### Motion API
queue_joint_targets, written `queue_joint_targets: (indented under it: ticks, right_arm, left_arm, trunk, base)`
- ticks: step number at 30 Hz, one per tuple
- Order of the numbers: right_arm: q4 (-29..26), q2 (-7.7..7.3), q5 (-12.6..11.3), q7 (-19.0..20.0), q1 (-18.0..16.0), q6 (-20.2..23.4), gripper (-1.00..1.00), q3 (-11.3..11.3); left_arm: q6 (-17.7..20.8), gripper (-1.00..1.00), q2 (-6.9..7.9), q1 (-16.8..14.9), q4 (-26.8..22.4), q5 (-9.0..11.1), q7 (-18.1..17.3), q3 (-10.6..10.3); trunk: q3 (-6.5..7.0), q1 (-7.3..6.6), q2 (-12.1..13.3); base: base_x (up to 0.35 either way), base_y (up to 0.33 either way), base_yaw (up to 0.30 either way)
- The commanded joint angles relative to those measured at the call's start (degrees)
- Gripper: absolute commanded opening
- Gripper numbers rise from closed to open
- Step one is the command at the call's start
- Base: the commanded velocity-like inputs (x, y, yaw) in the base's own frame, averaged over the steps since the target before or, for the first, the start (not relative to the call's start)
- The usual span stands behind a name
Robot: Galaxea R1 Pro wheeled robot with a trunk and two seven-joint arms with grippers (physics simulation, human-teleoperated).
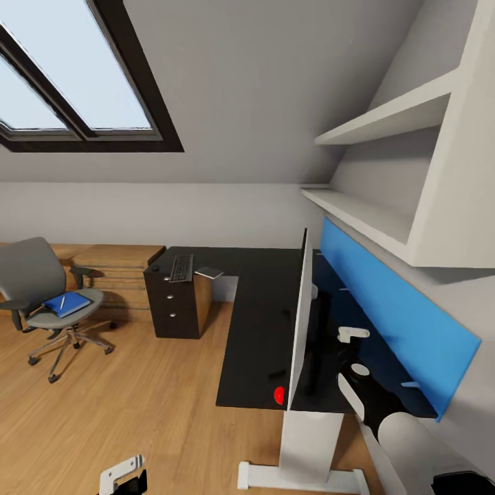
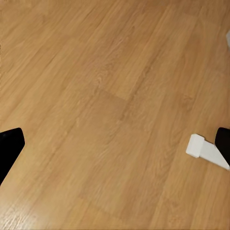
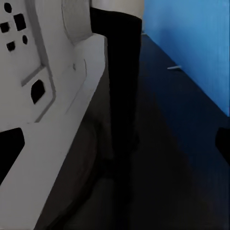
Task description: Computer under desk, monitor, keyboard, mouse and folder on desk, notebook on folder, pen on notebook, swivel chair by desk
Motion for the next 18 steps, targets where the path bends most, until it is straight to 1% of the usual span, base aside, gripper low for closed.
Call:
queue_joint_targets:
  ticks: [1,4,10,15,16,18]
  right_arm:
    - [0.03,-0.23,-0.58,-1.18,-0.07,-0.23,1.00,0.37]
    - [0.03,-0.96,-0.68,-4.02,-0.11,-0.20,1.00,-0.12]
    - [0.01,-1.09,-0.89,-5.08,-0.13,-0.19,1.00,-0.33]
    - [-0.12,-0.94,-0.99,-6.79,-0.13,-0.22,1.00,-0.30]
    - [-0.03,-0.53,-1.00,-7.51,-0.13,-0.27,1.00,-0.18]
    - [-0.04,-0.19,-0.96,-7.72,-0.13,-0.34,1.00,-0.21]
  left_arm:
    - [0.27,1.00,-0.06,-0.03,-0.29,0.57,0.16,0.06]
    - [0.26,1.00,-0.06,-0.03,-0.87,0.60,0.29,0.10]
    - [0.32,1.00,-0.06,-0.03,-1.05,0.61,0.37,0.11]
    - [0.34,1.00,-0.06,-0.03,-1.24,0.61,0.38,0.11]
    - [0.34,1.00,-0.06,-0.03,-1.31,0.61,0.35,0.09]
    - [0.38,1.00,-0.06,-0.03,-1.32,0.61,0.33,0.07]
  trunk:
    - [-0.28,0.24,-0.49]
    - [-0.82,0.90,-1.69]
    - [-1.90,2.22,-4.10]
    - [-2.80,3.31,-6.10]
    - [-2.98,3.53,-6.50]
    - [-3.33,3.97,-7.31]
  base:
    - [0.001,0.002,0.000]
    - [0.000,0.000,0.000]
    - [0.000,0.000,0.000]
    - [0.000,0.000,0.000]
    - [0.000,0.000,0.000]
    - [0.000,0.000,0.000]
